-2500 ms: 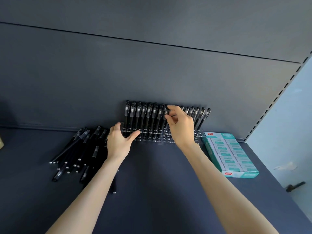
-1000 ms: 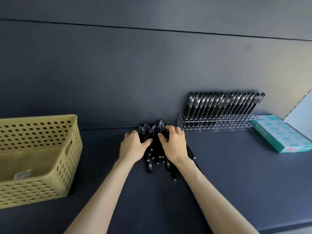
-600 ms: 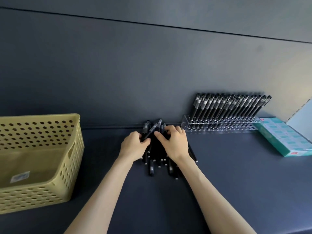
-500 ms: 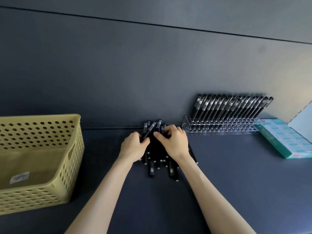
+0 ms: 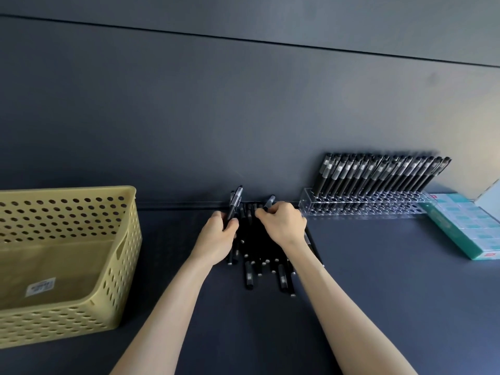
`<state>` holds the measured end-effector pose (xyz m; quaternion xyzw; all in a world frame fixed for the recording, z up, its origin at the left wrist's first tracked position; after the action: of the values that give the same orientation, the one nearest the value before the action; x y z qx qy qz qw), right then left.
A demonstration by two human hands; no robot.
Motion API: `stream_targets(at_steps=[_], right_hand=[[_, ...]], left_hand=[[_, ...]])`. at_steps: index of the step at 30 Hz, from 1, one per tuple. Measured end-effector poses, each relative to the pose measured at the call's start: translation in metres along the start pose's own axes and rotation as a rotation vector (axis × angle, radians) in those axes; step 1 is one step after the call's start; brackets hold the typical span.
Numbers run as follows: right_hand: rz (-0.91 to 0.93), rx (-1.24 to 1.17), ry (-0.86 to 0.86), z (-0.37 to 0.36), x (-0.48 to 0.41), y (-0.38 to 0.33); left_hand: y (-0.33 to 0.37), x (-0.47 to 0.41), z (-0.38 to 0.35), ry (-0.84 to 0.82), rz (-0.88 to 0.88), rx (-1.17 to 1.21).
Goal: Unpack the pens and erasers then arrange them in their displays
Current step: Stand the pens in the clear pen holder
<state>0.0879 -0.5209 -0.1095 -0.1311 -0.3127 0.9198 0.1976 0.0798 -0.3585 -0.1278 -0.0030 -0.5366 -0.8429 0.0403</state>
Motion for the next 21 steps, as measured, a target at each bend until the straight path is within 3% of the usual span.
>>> stream_targets(at_steps=[6, 11, 16, 21], right_hand=[[-0.125, -0.483, -0.03, 0.011, 0.0, 0.006], [-0.006, -0.783, -0.134, 0.04, 0.004, 0.006], [0.06, -0.976, -0.221, 0.081, 0.003, 0.021], [0.125, -1.023, -0.26, 0.129, -0.006, 0.058]], left_hand=[[0.001, 0.001, 0.004, 0.033, -0.024, 0.164], [0.03, 0.017, -0.008, -0.028, -0.126, 0.289], [0.062, 0.038, -0.044, -0.153, -0.086, 0.47], [0.087, 0.06, -0.097, -0.236, -0.071, 0.484]])
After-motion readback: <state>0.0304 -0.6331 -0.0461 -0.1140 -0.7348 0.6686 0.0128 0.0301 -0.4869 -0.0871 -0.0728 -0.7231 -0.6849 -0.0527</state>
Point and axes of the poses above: each hand's wrist, its own x-axis away from the middle knuckle, its own z-axis out of the back of the hand, y = z × x, the point moved 6 cm from there along -x, towards the middle knuckle, and after that the axes turned 7 degrees about y, right-handed, at the moved point
